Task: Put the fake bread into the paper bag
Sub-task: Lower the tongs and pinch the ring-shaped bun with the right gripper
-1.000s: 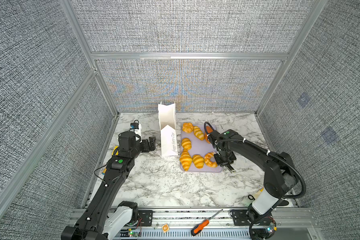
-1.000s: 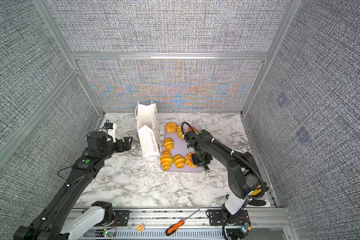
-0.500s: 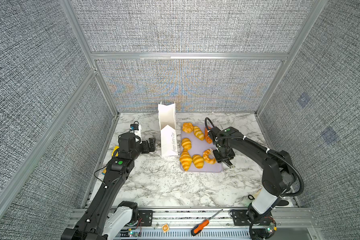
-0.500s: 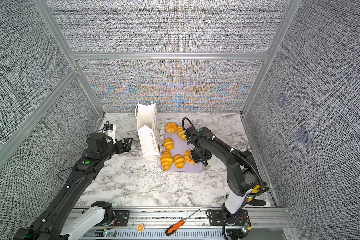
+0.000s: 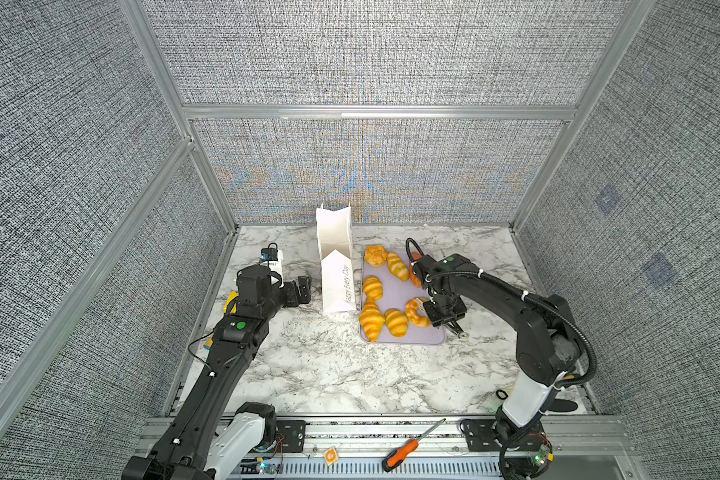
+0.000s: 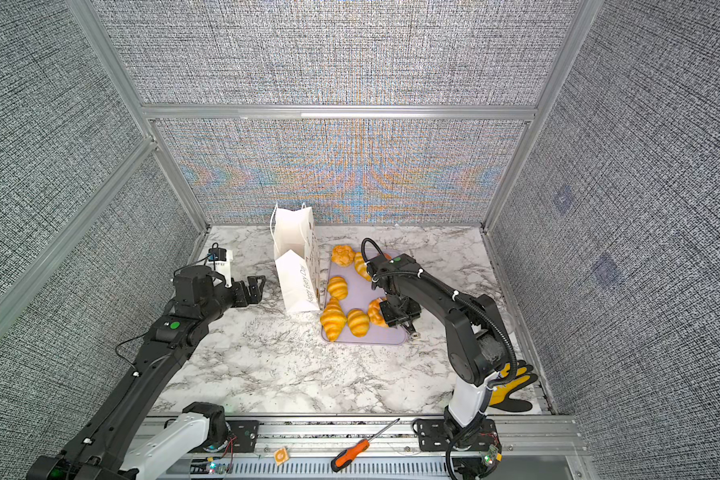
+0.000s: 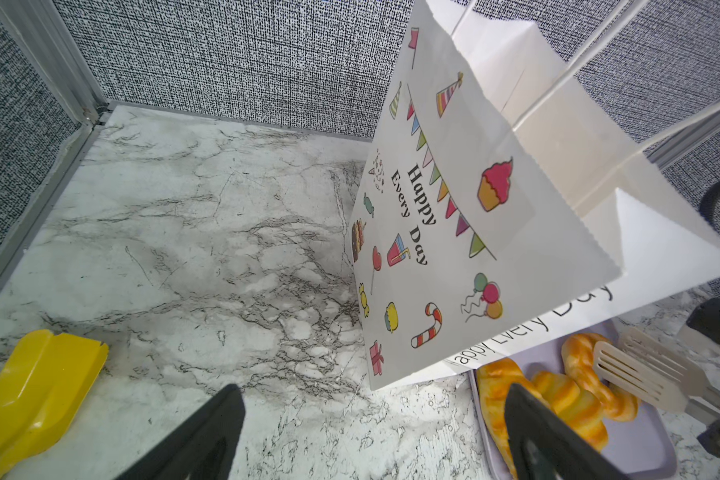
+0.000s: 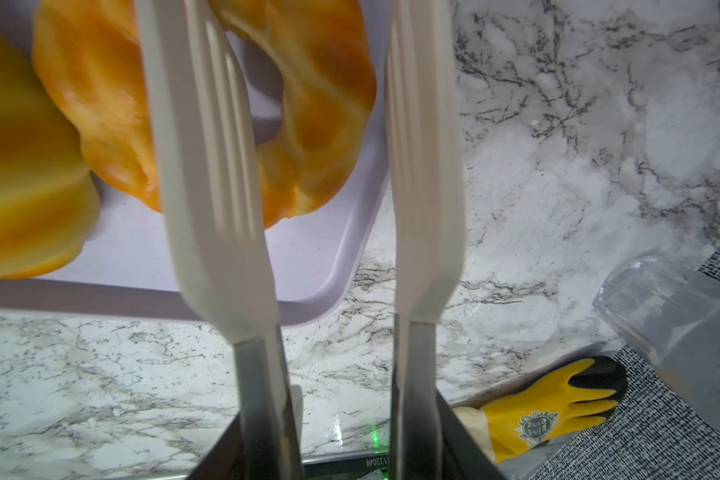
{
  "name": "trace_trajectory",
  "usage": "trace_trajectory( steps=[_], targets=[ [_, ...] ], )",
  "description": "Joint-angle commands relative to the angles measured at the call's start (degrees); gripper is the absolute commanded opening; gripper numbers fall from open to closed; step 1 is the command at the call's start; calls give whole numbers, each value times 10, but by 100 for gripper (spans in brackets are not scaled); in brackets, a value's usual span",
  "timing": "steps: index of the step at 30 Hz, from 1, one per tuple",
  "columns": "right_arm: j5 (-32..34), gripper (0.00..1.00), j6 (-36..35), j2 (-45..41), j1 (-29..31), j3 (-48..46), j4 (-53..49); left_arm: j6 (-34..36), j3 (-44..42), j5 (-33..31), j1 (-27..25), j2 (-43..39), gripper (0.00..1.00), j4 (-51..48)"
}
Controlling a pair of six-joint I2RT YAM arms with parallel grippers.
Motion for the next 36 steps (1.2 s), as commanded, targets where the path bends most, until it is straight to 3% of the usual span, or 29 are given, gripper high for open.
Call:
trace_trajectory(
  steps=[1,10,28,36],
  targets=[
    [4,46,-10,3,0,4,-11,6,-1,-1,1,-3,99,8],
    [5,31,-20,-4,-7,4,-32,8,0,-7,1,-6,99,6],
    [-15,27,-6,-99,-18,42,-54,-5,-3,-3,1,-9,99,17],
    [-43,25,17,-146,6,76,-50,-12,-5,-21,1,-12,99,16]
  ],
)
